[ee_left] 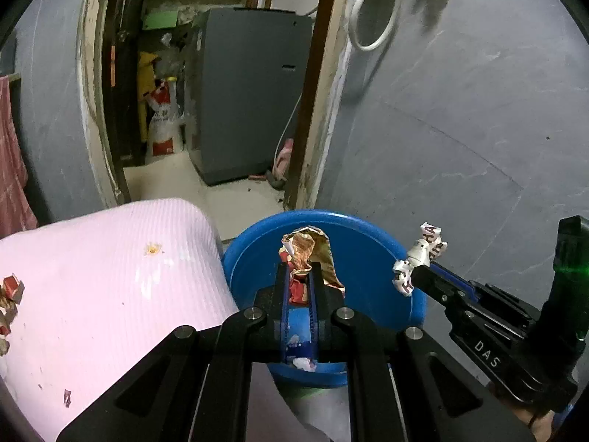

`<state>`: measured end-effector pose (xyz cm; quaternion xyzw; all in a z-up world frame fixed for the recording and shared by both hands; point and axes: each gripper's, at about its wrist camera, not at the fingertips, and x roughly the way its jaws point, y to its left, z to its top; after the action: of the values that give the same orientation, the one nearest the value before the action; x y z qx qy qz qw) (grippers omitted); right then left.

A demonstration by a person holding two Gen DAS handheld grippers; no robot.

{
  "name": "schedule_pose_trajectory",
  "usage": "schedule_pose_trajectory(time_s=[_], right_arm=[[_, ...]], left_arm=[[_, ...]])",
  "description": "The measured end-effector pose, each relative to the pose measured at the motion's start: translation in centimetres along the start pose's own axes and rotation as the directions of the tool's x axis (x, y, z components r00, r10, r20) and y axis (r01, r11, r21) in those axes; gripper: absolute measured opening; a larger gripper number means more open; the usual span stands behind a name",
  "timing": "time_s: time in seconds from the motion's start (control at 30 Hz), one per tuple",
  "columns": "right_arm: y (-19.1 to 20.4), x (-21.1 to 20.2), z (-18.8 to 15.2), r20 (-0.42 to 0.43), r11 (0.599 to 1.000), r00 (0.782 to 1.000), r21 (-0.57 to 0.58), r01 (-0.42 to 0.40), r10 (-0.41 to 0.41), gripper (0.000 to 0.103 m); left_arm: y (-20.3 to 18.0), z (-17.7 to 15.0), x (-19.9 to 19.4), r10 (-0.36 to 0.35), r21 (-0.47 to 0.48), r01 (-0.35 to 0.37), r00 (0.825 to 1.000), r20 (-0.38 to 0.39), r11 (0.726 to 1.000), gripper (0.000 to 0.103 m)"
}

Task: Collect trash
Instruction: 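Lift both wrappers and carry them over the blue basin, then open both tools to drop the wrappers into the blue basin, then bring both tools back over the remaining scraps on the cushion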

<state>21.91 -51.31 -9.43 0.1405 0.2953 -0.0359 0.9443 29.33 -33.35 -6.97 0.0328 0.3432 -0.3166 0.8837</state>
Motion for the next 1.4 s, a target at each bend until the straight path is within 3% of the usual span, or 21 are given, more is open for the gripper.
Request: schedule_pose_trajectory(time_s=[0.17,0.47,0.53,0.6,0.67,0.8,1.2,1.4], right_arm=[[-0.7,0.7,0.1,-0.023,0.999,1.000,0.039,-0.009,0.010,0.014],[-0.5,0.1,0.4,-0.012,0.999,1.000,0.048,-0.006,0.006,0.015],[-0.5,-0.3,0.5,-0.003,0.999,1.000,0.046,0.000,0.000,0.015],[-0.4,-0.6,0.8,0.007,0.999,1.000,0.045,0.005,-0.005,0.017],[-0.3,-1.3,1.1,0.023,0.999,1.000,0.043,0.012,-0.013,0.021],[0.3,-2.5,1.8,0.052,0.999,0.998,0.032,0.022,-0.023,0.029],[2.7,-6.4,3.3,0.147,0.999,0.989,-0.011,0.031,-0.029,0.059],[4.7,-8.8,3.9,0.208,1.000,0.978,-0.030,-0.006,0.012,0.083]], left_arm=[[0.5,-0.1,0.6,0.007,-0.018,-0.008,0.999,-0.033,1.000,0.013],[1.0,-0.2,0.2,0.018,-0.044,-0.019,0.999,-0.030,0.999,0.042],[1.1,-0.2,0.0,0.023,-0.049,-0.025,0.999,-0.023,0.999,0.053],[1.3,-0.1,-0.5,0.032,-0.059,-0.033,0.999,-0.012,0.998,0.056],[1.7,0.0,-0.9,0.038,-0.069,-0.038,0.999,-0.005,0.997,0.060],[2.2,0.3,-2.1,0.053,-0.092,-0.050,0.998,0.028,0.994,0.078],[3.3,1.7,-8.0,0.071,-0.134,-0.046,0.980,0.186,0.990,0.097],[4.2,1.9,-11.4,0.089,-0.132,-0.056,0.963,0.256,0.990,0.099]])
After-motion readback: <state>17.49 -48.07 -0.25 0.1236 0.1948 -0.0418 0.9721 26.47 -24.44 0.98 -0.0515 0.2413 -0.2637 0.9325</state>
